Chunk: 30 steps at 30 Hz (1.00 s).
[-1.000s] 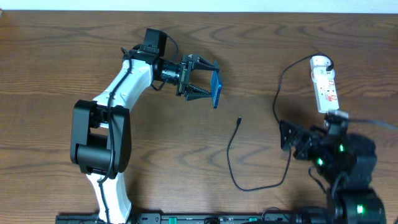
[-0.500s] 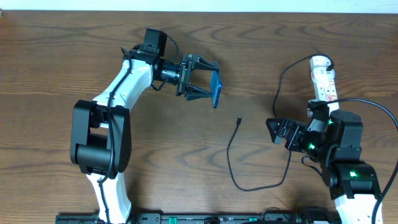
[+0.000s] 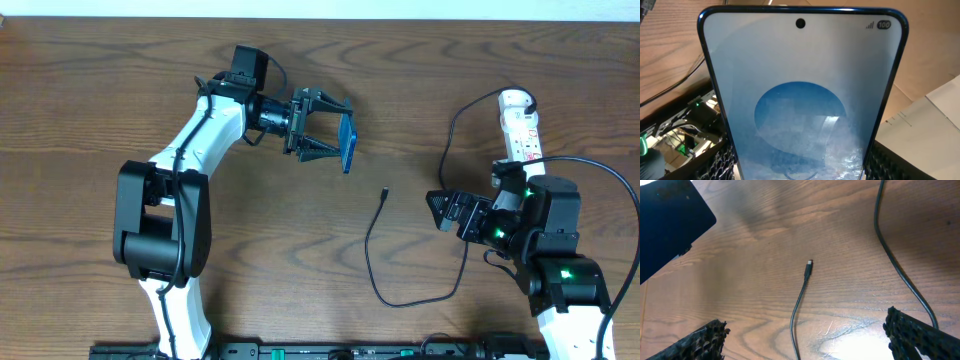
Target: Plug charger to phone and switch on socket
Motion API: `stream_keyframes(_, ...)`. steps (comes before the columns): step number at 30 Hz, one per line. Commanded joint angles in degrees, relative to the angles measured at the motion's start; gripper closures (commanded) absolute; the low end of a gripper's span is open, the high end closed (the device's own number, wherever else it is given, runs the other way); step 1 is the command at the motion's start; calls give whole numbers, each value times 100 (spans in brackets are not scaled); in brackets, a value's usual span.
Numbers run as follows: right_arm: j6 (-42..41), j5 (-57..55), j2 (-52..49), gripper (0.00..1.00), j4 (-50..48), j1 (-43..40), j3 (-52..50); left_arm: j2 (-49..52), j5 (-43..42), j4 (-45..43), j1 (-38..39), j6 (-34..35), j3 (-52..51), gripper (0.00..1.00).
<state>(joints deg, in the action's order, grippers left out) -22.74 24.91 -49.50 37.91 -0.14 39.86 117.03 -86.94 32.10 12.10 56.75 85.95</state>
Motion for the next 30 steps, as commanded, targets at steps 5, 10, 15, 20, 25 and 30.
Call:
stream_keyframes(5,96,76,-2,1,57,57,107,-175,-315,-11,-31,-4,-7,30)
stream_keyframes(10,94,101,-2,1,136,57,107,-175,-315,-11,-31,-4,-7,30)
stream_keyframes(15,275,442,-2,1,155,68,114,-175,-315,-11,-31,-4,-7,30)
stream_keyframes(20,356,562,-83,1,295,199,304,-175,-315,-11,-31,-4,-7,30)
stream_keyframes(25,564,398,-730,1,1003,669,1351,-175,-315,-11,-31,-4,-7,29)
stream_keyframes(30,570,-745,-1888,1,1923,1681,2944,-175,-315,-11,-31,-4,-7,30)
